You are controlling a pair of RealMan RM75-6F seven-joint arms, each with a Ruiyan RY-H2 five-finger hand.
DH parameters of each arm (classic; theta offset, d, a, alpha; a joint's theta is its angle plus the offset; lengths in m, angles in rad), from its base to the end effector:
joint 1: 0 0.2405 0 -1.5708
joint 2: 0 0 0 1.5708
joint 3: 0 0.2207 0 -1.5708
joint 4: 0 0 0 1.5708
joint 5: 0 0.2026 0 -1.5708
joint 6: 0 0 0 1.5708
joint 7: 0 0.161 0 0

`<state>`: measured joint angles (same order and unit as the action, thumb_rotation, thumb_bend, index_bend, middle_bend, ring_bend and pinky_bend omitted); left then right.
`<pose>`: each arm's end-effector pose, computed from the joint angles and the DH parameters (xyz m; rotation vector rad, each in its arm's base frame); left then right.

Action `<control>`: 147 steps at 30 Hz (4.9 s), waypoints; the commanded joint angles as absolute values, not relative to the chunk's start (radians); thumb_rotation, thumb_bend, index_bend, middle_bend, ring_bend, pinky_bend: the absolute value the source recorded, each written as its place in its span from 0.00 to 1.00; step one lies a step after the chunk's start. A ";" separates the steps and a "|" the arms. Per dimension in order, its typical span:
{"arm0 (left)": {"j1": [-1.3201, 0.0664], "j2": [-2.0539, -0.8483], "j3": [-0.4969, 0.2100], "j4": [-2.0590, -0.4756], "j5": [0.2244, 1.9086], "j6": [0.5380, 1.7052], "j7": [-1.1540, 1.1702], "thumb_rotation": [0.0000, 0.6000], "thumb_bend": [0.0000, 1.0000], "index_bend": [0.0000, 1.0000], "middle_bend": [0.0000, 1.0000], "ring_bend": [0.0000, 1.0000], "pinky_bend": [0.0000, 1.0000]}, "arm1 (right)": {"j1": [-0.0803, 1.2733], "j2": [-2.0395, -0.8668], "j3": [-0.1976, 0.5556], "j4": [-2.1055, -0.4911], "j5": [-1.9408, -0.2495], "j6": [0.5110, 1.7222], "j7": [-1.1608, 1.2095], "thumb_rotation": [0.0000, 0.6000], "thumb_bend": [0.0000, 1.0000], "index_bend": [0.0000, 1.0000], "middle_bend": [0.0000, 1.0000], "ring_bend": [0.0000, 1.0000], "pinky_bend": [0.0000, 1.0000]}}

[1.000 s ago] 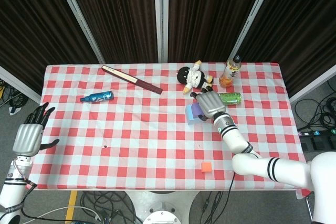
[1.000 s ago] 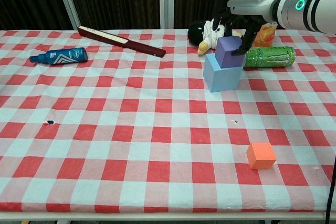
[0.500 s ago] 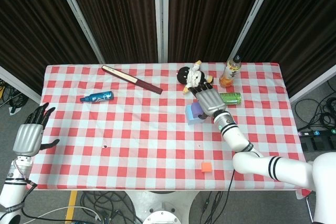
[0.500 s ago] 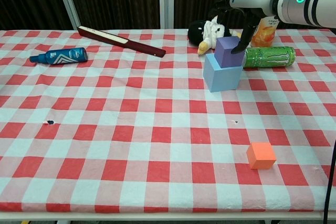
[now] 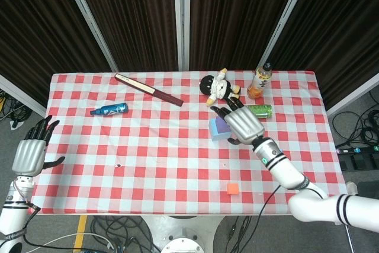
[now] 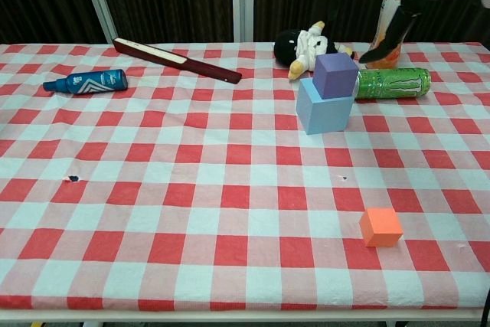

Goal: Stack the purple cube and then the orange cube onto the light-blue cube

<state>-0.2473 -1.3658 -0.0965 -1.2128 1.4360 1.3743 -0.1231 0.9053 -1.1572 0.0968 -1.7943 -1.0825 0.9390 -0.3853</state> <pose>-0.3017 0.2578 0.1146 -1.4078 -0.8668 -0.9332 -0.0804 -0.3350 0.0599 2.0282 -0.7065 0.8694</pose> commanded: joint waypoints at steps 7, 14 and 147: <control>-0.245 -1.363 -0.100 -1.213 1.431 1.377 -0.113 1.00 0.00 0.16 0.12 0.08 0.18 | 0.702 -1.067 -0.096 -1.893 -1.382 1.007 -0.257 1.00 0.10 0.11 0.36 0.12 0.09; -0.245 -1.367 -0.098 -1.212 1.431 1.375 -0.100 1.00 0.00 0.16 0.12 0.08 0.18 | 0.647 -1.138 -0.117 -1.825 -1.448 1.018 -0.225 1.00 0.11 0.11 0.39 0.14 0.10; -0.246 -1.395 -0.107 -1.118 1.387 1.305 -0.194 1.00 0.00 0.16 0.12 0.08 0.18 | 1.023 -1.146 0.265 -1.450 -1.299 0.435 -0.031 1.00 0.20 0.18 0.50 0.21 0.12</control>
<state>-0.2465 -1.3945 -0.1066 -1.1184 1.3871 1.3056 -0.1934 1.0127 -1.1289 0.2721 -1.4684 -1.2856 0.4429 -0.0496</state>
